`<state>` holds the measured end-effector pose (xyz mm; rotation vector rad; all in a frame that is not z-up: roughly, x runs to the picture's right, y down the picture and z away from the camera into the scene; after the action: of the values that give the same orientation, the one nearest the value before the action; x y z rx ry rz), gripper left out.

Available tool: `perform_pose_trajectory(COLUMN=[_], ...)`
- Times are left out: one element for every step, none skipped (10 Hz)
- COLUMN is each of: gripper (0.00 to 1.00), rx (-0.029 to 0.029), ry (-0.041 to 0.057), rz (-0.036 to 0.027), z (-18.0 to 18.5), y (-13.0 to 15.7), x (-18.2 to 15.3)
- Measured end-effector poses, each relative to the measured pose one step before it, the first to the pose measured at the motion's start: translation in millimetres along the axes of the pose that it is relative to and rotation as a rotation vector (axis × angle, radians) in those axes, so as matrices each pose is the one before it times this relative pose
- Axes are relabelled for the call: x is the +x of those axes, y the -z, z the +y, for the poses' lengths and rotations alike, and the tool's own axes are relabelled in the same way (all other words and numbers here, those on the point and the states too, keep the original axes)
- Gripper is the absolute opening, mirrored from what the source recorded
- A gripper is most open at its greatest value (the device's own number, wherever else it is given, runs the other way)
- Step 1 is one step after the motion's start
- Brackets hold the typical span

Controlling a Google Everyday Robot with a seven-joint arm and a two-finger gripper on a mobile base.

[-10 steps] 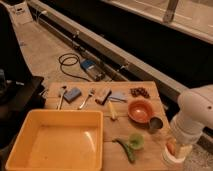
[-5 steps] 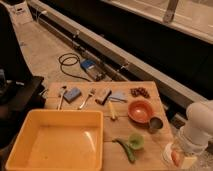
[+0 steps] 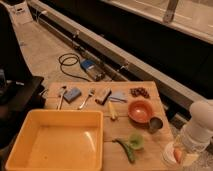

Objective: Place apple in paper cup

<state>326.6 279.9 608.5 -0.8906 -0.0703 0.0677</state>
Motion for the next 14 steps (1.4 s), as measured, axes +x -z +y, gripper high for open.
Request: perform_pose_trajectory(gripper=[0.12, 0.24, 0.33, 0.43, 0.54, 0.64, 0.69, 0.70, 0.70, 0.70, 0.70, 0.70, 0.70, 0.70], rx=[0.00106, 0.00392, 0.00081, 0.00176, 0.00864, 0.00778, 0.00591, 0.00921, 0.00334, 0.00234, 0.00418, 0.00339, 0.00217, 0.00441], ry=[0.01052, 0.01722, 0.01053, 0.00770, 0.00627, 0.00856, 0.01005, 0.00497, 0.00183, -0.00001, 0.00243, 0.00154, 0.00111, 0.00255], rz=[-0.00820, -0.00896, -0.00484, -0.00334, -0.00260, 0.00003, 0.00086, 0.00011, 0.00085, -0.00014, 0.00111, 0.00188, 0.00171, 0.00452], z=[-5.59, -8.01, -4.58, -2.98, -3.41, -3.32, -3.25, -2.64, -0.18, 0.00, -0.74, -0.37, -0.40, -1.03], y=[-2.64, -4.03, -2.90, -2.19, -0.03, 1.04, 1.32, 1.43, 0.97, 0.56, 1.35, 1.16, 1.13, 2.54], x=[-2.08, -4.25, -2.83, -1.16, -1.03, -1.64, -2.37, -1.23, 0.02, 0.22, -0.49, -0.13, 0.00, 0.28])
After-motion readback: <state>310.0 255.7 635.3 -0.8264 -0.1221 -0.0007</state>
